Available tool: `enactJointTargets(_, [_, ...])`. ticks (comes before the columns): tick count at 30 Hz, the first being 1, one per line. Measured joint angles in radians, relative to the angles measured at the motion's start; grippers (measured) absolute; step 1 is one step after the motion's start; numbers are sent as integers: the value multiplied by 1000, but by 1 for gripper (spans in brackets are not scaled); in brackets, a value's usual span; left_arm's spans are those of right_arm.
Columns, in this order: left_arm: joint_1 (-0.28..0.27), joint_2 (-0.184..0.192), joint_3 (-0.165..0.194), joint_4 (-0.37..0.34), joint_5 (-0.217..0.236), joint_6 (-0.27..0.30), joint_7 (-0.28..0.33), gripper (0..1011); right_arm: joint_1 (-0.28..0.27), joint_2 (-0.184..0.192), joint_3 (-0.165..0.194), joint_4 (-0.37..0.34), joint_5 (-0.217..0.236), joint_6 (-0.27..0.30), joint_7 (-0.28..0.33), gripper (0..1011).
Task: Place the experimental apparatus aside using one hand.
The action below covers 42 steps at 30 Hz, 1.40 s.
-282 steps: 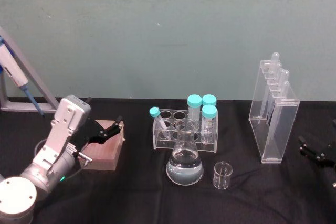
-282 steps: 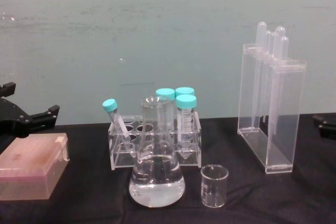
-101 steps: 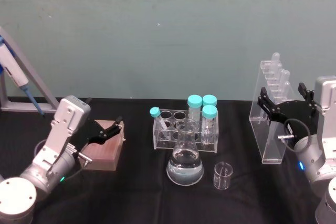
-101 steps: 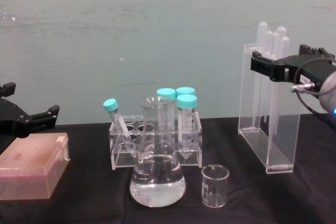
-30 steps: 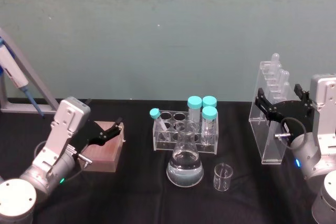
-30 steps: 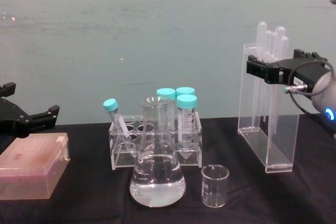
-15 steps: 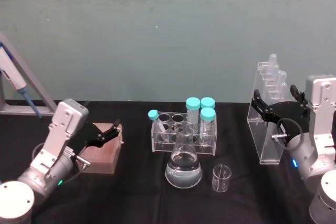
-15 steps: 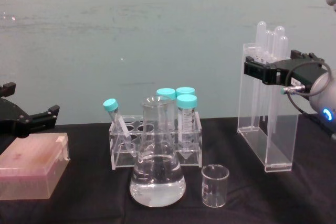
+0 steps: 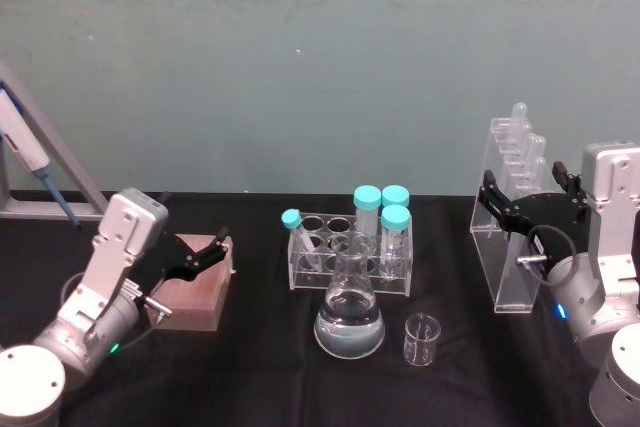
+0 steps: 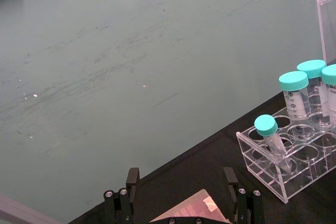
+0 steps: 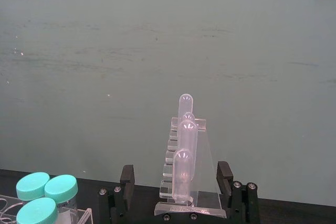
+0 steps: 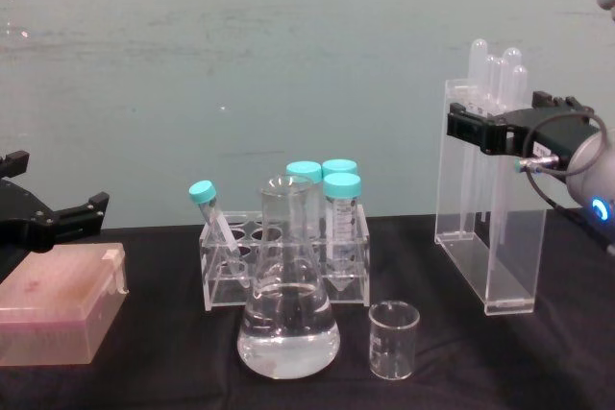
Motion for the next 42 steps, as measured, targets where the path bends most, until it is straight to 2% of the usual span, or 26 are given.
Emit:
enactJointTargets(9, [0, 0, 0, 0, 0, 0, 0, 1000, -1, 0, 0, -1, 0, 0, 0, 1000])
enactJointTargets(13, [0, 0, 0, 0, 0, 0, 0, 1000, -1, 0, 0, -1, 0, 1, 0, 947])
enactJointTargets(17, [0, 0, 0, 0, 0, 0, 0, 1000, -1, 0, 0, -1, 0, 1, -1, 814])
enactJointTargets(19, [0, 0, 0, 0, 0, 0, 0, 1000, -1, 0, 0, -1, 0, 1, -1, 788])
enactJointTargets(21, [0, 0, 0, 0, 0, 0, 0, 1000, -1, 0, 0, -1, 0, 1, -1, 708])
enactJointTargets(25, [0, 0, 0, 0, 0, 0, 0, 1000, -1, 0, 0, -1, 0, 1, -1, 618])
enactJointTargets(42, [0, 0, 0, 0, 0, 0, 0, 1000, -1, 0, 0, -1, 1, 3, -2, 614])
